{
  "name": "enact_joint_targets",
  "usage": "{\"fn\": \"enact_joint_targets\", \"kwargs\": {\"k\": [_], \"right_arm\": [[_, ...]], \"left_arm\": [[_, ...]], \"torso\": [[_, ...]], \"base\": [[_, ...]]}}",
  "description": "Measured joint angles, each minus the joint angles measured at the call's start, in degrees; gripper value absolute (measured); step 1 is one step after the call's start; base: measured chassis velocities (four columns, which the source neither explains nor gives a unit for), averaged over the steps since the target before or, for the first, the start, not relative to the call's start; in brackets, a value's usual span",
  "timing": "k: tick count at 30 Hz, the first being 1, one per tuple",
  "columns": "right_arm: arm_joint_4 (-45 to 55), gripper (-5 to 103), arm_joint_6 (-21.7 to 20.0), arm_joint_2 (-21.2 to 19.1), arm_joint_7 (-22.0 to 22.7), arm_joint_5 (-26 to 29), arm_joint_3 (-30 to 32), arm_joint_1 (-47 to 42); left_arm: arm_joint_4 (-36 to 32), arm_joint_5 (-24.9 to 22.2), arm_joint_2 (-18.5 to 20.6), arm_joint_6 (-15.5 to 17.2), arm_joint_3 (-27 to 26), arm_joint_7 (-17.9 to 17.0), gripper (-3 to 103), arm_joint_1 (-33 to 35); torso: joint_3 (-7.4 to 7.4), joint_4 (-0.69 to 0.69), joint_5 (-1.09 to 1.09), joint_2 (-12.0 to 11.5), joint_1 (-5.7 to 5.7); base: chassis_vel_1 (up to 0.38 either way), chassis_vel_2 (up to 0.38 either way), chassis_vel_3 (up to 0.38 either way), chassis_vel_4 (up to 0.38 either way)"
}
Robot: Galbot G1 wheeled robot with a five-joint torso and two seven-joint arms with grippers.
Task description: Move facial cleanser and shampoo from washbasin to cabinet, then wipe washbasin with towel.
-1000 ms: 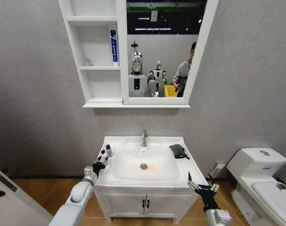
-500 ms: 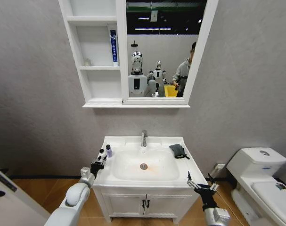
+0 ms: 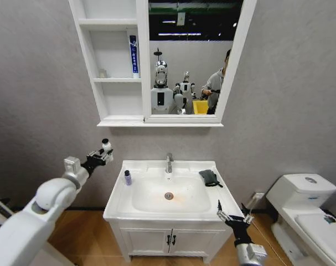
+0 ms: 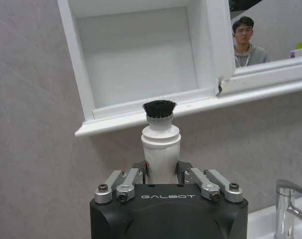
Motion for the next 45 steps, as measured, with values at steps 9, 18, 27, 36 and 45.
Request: {"fn": "enact_joint_targets", "kwargs": {"k": [9, 18, 27, 36, 45], "right_arm": [[0.8, 100, -0.3, 0.3, 0.3, 0.0, 0.1, -0.3], [0.5, 100, -0.3, 0.6, 0.3, 0.0, 0.5, 0.0], [-0.4, 100, -0.1, 0.0, 0.7, 1.0, 1.3, 0.7], [-1.2, 100, 0.1, -0.4, 1.0, 1.7, 1.5, 1.4], [-2.3, 100, 0.1, -0.6, 1.1, 2.0, 1.5, 2.1]], "left_arm": [[3.5, -20.9, 6.1, 10.1, 9.0, -12.2, 31, -21.4], [14.4, -24.3, 2.4, 11.4, 27.4, -15.5, 31, -45.3], [30.1, -20.3, -6.7, 11.2, 37.0, -16.6, 31, -60.0], [40.8, -15.5, -13.3, 11.0, 42.5, -15.6, 31, -66.4], [45.4, -12.0, -15.6, 11.0, 43.0, -13.4, 31, -66.5]], "torso": [[0.01, 0.00, -0.02, 0.0, 0.00], [0.01, 0.00, 0.00, 0.0, 0.00], [0.01, 0.01, -0.01, 0.0, 0.01], [0.01, 0.01, 0.01, 0.0, 0.01], [0.01, 0.02, -0.01, 0.0, 0.00]], "base": [[0.000, 0.000, 0.000, 0.000], [0.000, 0.000, 0.000, 0.000], [0.000, 0.000, 0.000, 0.000], [0.000, 0.000, 0.000, 0.000], [0.000, 0.000, 0.000, 0.000]]}}
